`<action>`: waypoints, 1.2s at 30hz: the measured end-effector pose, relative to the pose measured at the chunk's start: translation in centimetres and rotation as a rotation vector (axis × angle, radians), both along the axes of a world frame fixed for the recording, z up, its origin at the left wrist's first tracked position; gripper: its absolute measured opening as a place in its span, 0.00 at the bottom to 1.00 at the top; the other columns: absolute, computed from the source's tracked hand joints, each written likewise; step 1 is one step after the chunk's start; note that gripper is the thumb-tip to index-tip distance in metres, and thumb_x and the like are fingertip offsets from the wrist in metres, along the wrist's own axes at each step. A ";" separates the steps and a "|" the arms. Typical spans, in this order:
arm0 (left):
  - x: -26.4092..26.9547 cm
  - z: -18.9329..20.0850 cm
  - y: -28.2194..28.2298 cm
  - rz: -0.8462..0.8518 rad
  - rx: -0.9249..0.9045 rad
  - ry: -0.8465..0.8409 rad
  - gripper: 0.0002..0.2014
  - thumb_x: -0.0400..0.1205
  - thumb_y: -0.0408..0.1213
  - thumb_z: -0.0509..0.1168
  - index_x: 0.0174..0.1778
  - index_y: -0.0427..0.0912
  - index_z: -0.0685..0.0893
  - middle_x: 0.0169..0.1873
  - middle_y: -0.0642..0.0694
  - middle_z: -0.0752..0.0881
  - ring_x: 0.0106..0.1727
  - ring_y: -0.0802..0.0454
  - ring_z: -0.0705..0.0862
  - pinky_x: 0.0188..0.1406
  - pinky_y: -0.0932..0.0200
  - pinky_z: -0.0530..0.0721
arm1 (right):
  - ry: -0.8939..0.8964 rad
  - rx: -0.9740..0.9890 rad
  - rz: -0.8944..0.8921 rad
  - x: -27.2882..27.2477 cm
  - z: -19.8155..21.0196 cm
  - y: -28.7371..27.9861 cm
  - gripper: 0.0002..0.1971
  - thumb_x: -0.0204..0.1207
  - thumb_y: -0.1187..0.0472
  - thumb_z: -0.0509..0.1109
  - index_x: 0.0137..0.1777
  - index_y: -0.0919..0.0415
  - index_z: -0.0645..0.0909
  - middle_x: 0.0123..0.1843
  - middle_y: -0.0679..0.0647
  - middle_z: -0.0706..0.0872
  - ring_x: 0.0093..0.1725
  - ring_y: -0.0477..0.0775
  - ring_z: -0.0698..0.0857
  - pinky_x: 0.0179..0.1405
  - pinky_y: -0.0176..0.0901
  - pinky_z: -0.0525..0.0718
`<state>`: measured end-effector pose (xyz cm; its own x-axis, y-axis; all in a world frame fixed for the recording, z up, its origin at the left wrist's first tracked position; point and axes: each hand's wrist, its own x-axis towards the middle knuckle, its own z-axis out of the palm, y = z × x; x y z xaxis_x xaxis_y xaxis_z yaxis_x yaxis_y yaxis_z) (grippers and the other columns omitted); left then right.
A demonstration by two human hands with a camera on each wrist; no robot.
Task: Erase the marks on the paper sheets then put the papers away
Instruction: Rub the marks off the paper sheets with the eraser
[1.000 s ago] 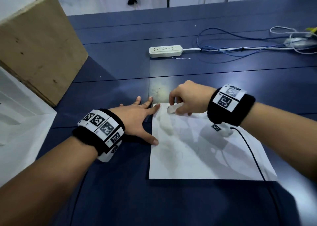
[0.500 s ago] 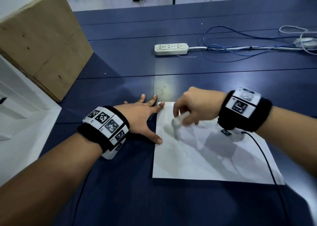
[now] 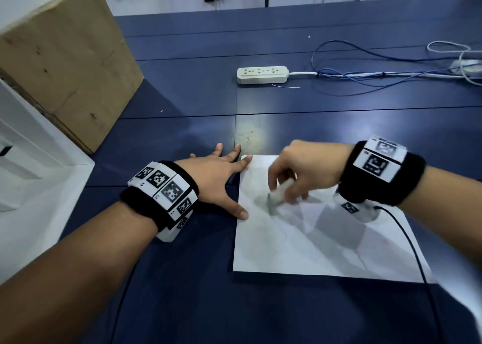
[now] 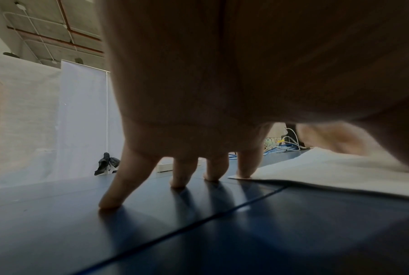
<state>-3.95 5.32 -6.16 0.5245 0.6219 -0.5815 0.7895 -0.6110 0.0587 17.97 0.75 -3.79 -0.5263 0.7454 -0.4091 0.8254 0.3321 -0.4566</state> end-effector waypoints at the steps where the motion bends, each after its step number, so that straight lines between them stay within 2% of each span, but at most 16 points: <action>1: 0.0 0.0 0.0 0.001 -0.002 0.003 0.66 0.59 0.80 0.68 0.84 0.62 0.35 0.84 0.57 0.31 0.85 0.43 0.33 0.73 0.16 0.56 | -0.025 -0.043 0.043 -0.2 0.2 -0.5 0.08 0.69 0.60 0.78 0.47 0.51 0.86 0.34 0.49 0.92 0.26 0.45 0.89 0.36 0.38 0.88; 4: 0.0 0.0 0.0 -0.002 0.000 0.004 0.66 0.59 0.80 0.68 0.85 0.62 0.35 0.84 0.57 0.31 0.85 0.42 0.33 0.73 0.16 0.56 | -0.059 0.050 -0.015 -0.3 0.1 0.5 0.08 0.68 0.61 0.78 0.47 0.52 0.86 0.32 0.49 0.89 0.24 0.46 0.89 0.32 0.40 0.88; 9: 0.1 0.1 0.0 0.003 -0.005 0.006 0.66 0.59 0.80 0.68 0.85 0.62 0.36 0.84 0.57 0.31 0.85 0.42 0.33 0.73 0.16 0.55 | -0.013 0.239 -0.250 0.7 -0.9 3.1 0.05 0.72 0.56 0.76 0.44 0.52 0.82 0.32 0.50 0.90 0.24 0.46 0.89 0.40 0.52 0.91; 11: 0.0 0.1 0.0 -0.002 -0.003 0.004 0.66 0.59 0.80 0.68 0.85 0.62 0.36 0.84 0.56 0.31 0.85 0.42 0.33 0.73 0.16 0.55 | 0.016 0.197 -0.197 0.8 -0.7 2.1 0.05 0.71 0.58 0.76 0.44 0.53 0.84 0.32 0.49 0.90 0.25 0.47 0.89 0.39 0.50 0.91; 14: 0.0 -0.1 0.0 0.002 -0.002 0.003 0.66 0.59 0.80 0.68 0.84 0.62 0.35 0.84 0.56 0.31 0.85 0.42 0.33 0.73 0.16 0.55 | 0.002 -0.055 0.004 0.1 0.1 -0.4 0.08 0.68 0.61 0.79 0.46 0.52 0.86 0.33 0.50 0.92 0.26 0.47 0.90 0.37 0.43 0.90; 16: 0.0 -0.2 0.1 0.002 -0.003 0.003 0.67 0.58 0.80 0.68 0.84 0.63 0.35 0.84 0.57 0.31 0.85 0.42 0.33 0.73 0.16 0.55 | -0.034 -0.078 0.045 -0.2 0.2 -0.7 0.09 0.67 0.62 0.79 0.45 0.52 0.86 0.34 0.51 0.92 0.26 0.47 0.89 0.35 0.42 0.89; 19: -0.1 -0.2 0.1 -0.001 -0.005 0.000 0.67 0.57 0.81 0.67 0.84 0.63 0.35 0.84 0.57 0.31 0.85 0.42 0.33 0.73 0.16 0.55 | -0.038 0.078 -0.077 0.1 -0.3 1.5 0.08 0.69 0.62 0.78 0.46 0.53 0.85 0.34 0.52 0.91 0.24 0.47 0.89 0.37 0.44 0.89; 21: -0.1 -0.1 0.1 0.000 -0.010 0.003 0.67 0.57 0.81 0.67 0.84 0.63 0.35 0.84 0.57 0.31 0.85 0.42 0.33 0.73 0.16 0.55 | -0.019 0.171 -0.213 0.6 -0.6 3.0 0.06 0.70 0.61 0.77 0.44 0.53 0.83 0.35 0.50 0.90 0.24 0.49 0.90 0.40 0.51 0.91; 23: 0.0 0.0 0.1 0.000 -0.010 0.007 0.66 0.58 0.81 0.67 0.84 0.63 0.35 0.84 0.57 0.31 0.85 0.42 0.32 0.74 0.16 0.54 | 0.002 0.222 -0.270 1.0 -0.9 3.3 0.06 0.70 0.59 0.76 0.43 0.53 0.82 0.34 0.50 0.90 0.24 0.48 0.90 0.41 0.53 0.91; 25: 0.0 0.0 0.1 0.001 -0.009 0.008 0.66 0.58 0.80 0.67 0.84 0.63 0.35 0.84 0.57 0.31 0.85 0.42 0.32 0.74 0.17 0.54 | 0.029 0.162 -0.185 0.9 -0.7 1.9 0.06 0.70 0.59 0.76 0.45 0.52 0.83 0.33 0.50 0.91 0.25 0.46 0.89 0.40 0.50 0.91; 28: 0.0 -0.1 0.1 -0.002 -0.005 0.009 0.66 0.58 0.80 0.67 0.84 0.63 0.34 0.84 0.57 0.31 0.85 0.43 0.33 0.74 0.17 0.55 | 0.014 -0.067 0.021 0.0 0.2 -1.0 0.08 0.69 0.59 0.78 0.47 0.51 0.85 0.34 0.50 0.92 0.26 0.47 0.89 0.38 0.43 0.90; 30: 0.0 -0.1 0.1 -0.004 -0.002 0.011 0.67 0.58 0.81 0.67 0.84 0.63 0.34 0.84 0.57 0.31 0.85 0.43 0.33 0.73 0.17 0.56 | -0.030 -0.074 0.042 -0.4 0.2 -1.2 0.09 0.68 0.61 0.79 0.46 0.50 0.85 0.34 0.50 0.91 0.25 0.47 0.89 0.38 0.44 0.90; 36: 0.0 -0.1 0.2 -0.006 -0.006 0.012 0.67 0.57 0.82 0.66 0.84 0.63 0.35 0.84 0.57 0.31 0.85 0.42 0.33 0.73 0.16 0.55 | -0.007 0.230 -0.281 0.7 -0.6 3.3 0.05 0.71 0.60 0.75 0.44 0.53 0.83 0.35 0.51 0.91 0.24 0.48 0.89 0.41 0.54 0.91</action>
<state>-3.94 5.49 -6.24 0.5209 0.6151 -0.5919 0.7865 -0.6153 0.0528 18.69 4.06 -4.36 -0.2859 0.9334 -0.2167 0.9018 0.1856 -0.3903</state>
